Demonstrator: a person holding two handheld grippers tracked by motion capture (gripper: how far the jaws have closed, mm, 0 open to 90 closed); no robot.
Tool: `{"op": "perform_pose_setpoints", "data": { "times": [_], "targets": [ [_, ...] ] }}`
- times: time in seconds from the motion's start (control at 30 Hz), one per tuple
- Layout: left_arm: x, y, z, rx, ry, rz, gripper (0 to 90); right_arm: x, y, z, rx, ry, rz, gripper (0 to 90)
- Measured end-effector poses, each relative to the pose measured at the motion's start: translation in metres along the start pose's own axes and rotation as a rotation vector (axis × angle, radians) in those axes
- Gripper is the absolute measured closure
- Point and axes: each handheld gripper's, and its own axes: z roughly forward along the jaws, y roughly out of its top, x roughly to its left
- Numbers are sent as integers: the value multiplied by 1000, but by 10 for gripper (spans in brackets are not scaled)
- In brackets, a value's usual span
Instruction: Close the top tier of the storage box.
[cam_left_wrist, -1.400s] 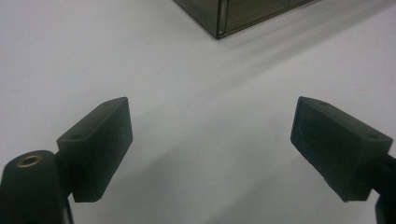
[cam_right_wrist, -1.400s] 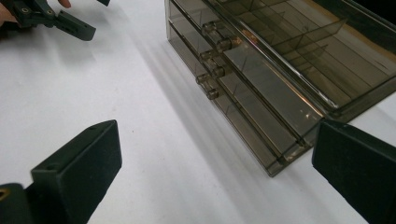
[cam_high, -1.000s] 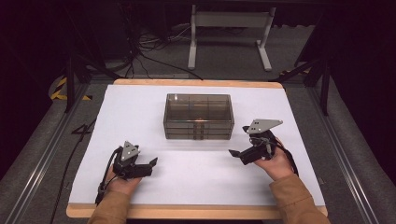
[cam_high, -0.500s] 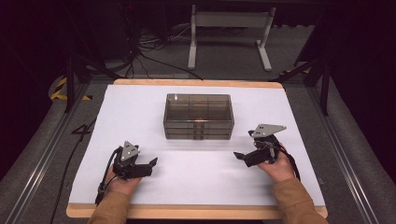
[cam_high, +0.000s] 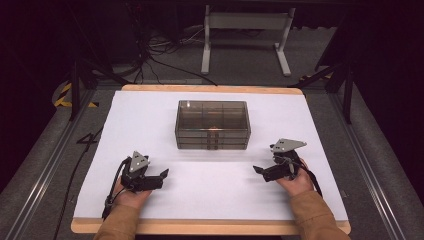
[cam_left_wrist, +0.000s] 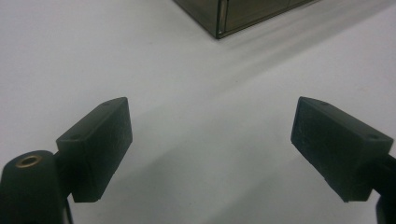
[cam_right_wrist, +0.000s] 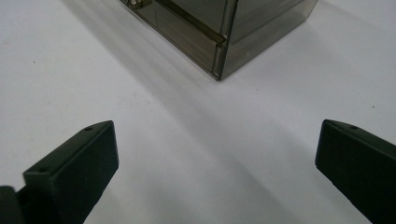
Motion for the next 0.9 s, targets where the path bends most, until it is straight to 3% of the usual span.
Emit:
{"op": "perform_pose_setpoints", "data": {
  "times": [0.17, 0.63, 0.9],
  "targets": [
    [0, 0, 0, 0, 1, 1, 132, -2, -10, 3, 2, 7, 27, 0],
    [0, 0, 0, 3, -1, 4, 132, 4, -17, 14, 73, 29, 9, 0],
    [0, 0, 0, 3, -2, 5, 132, 3, -17, 15, 76, 37, 18, 0]
  ]
}}
